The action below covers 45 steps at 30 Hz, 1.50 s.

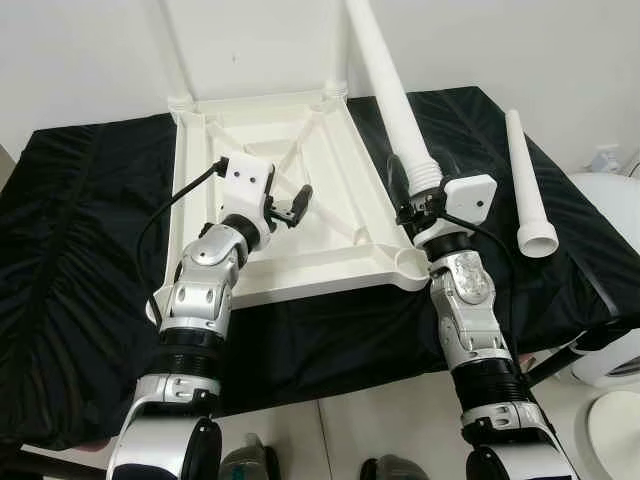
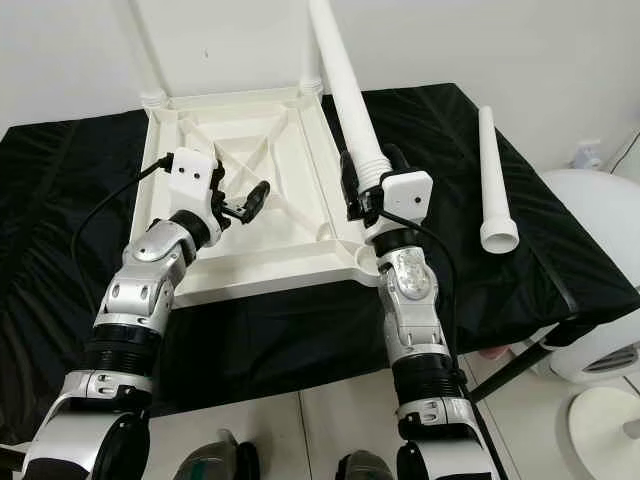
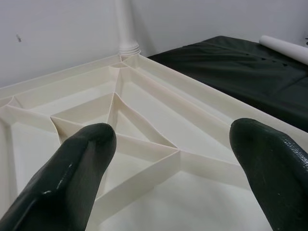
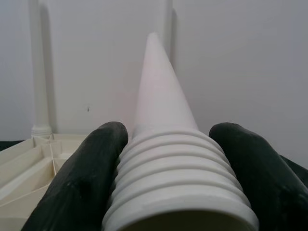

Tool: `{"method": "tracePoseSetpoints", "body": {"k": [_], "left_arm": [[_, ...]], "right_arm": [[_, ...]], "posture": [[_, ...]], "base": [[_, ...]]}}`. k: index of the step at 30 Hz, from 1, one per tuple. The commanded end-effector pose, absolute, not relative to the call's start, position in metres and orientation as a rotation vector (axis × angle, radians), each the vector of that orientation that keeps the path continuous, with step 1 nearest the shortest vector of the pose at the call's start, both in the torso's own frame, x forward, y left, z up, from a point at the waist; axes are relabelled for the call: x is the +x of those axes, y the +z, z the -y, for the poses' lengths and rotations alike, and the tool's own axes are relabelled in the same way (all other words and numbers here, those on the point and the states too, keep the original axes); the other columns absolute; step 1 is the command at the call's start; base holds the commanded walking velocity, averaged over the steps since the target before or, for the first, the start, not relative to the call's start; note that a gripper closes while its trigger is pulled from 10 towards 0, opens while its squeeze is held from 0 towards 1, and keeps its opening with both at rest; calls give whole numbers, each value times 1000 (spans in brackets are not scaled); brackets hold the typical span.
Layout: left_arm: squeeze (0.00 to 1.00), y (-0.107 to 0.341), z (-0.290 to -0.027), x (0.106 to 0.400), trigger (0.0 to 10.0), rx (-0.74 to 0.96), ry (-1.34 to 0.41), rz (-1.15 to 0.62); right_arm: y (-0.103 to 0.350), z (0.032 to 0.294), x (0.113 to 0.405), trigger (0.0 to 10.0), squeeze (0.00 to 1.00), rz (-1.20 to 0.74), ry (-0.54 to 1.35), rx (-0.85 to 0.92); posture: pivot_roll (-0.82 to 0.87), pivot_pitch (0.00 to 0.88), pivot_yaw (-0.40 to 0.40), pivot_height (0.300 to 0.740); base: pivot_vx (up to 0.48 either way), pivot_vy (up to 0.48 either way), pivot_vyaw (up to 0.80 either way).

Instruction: Building children table

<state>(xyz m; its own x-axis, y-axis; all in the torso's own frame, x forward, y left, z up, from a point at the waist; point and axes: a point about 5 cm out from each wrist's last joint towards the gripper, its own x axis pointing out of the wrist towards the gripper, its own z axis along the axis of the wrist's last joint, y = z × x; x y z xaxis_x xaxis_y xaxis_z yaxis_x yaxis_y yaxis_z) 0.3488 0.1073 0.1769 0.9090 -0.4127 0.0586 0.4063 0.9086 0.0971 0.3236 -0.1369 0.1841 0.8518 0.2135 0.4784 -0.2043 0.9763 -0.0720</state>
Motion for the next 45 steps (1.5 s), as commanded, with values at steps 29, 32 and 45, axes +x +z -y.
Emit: {"method": "tracePoseSetpoints", "body": {"k": [29, 32, 45], "left_arm": [[0, 177, -115, 349, 10000, 82, -222, 107], [0, 177, -112, 350, 10000, 83, -240, 102], [0, 177, -97, 361, 10000, 119, -343, 76]], "right_arm": [[191, 120, 336, 10000, 0, 519, 322, -1], [191, 121, 335, 10000, 0, 526, 311, -1], [190, 125, 327, 10000, 0, 559, 264, -21]], "posture": [[38, 0, -12, 740], [25, 0, 10, 740], [-78, 14, 120, 740]], "base": [[0, 0, 0], [0, 0, 0], [0, 0, 0]]}}
